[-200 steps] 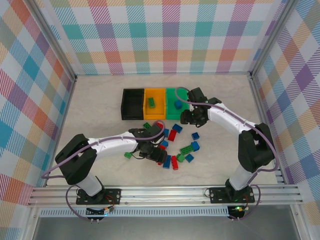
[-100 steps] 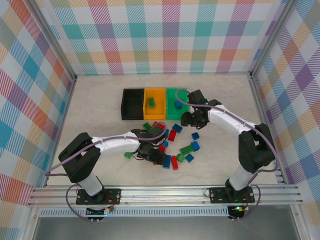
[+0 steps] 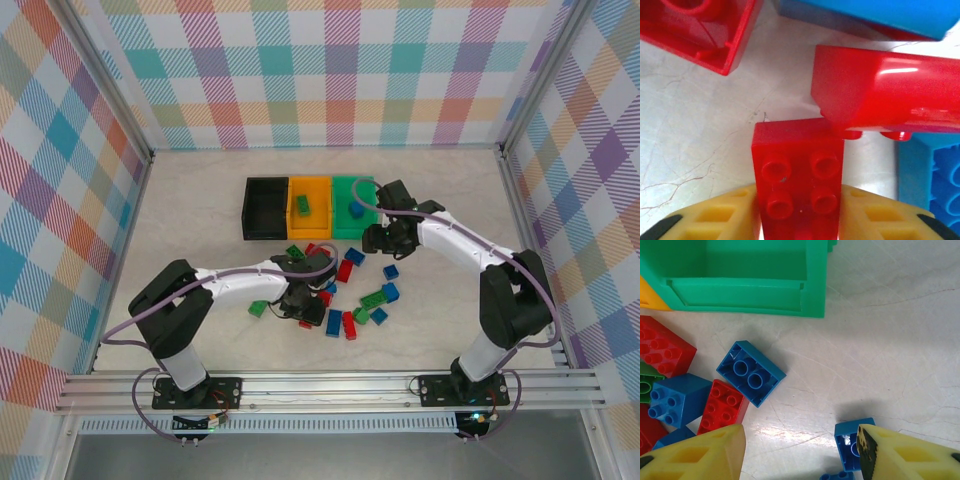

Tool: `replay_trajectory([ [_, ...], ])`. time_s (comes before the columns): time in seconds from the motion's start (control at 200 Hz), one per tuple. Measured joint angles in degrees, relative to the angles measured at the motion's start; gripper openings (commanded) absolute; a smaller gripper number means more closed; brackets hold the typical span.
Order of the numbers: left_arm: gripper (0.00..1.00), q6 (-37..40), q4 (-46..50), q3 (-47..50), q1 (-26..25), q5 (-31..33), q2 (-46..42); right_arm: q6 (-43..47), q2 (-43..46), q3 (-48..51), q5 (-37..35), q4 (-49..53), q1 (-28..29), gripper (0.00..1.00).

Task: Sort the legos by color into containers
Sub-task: Pick up the lego from the middle-left of the table, then place the lego in the container.

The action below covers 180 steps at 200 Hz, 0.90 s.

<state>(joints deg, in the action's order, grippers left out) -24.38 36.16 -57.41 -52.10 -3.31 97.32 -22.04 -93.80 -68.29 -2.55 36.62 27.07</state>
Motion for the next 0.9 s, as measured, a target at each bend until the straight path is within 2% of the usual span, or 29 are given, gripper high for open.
replay_trajectory([
  [0.18,0.2,0.6,2.4,-3.1,0.2,2.3,-1.9,-0.1,0.4,0.4,0.0,-0.6,0.0,0.61],
  [0.33,0.17,1.8,4.9,-7.5,2.4,5.0,-4.5,-0.3,0.8,1.5,0.1,-1.0,0.0,0.62],
  [0.405,0.17,2.9,6.0,-9.5,5.3,5.8,-5.4,-0.5,1.4,2.5,0.1,-1.1,0.0,0.62],
  [0.66,0.17,7.5,9.7,-19.4,19.7,6.0,-5.1,-1.4,5.1,6.7,0.2,-1.6,0.0,0.62],
  [0.9,0.2,10.6,10.3,-31.1,28.0,6.2,5.6,-1.8,8.8,10.5,0.9,-1.5,0.1,0.62],
])
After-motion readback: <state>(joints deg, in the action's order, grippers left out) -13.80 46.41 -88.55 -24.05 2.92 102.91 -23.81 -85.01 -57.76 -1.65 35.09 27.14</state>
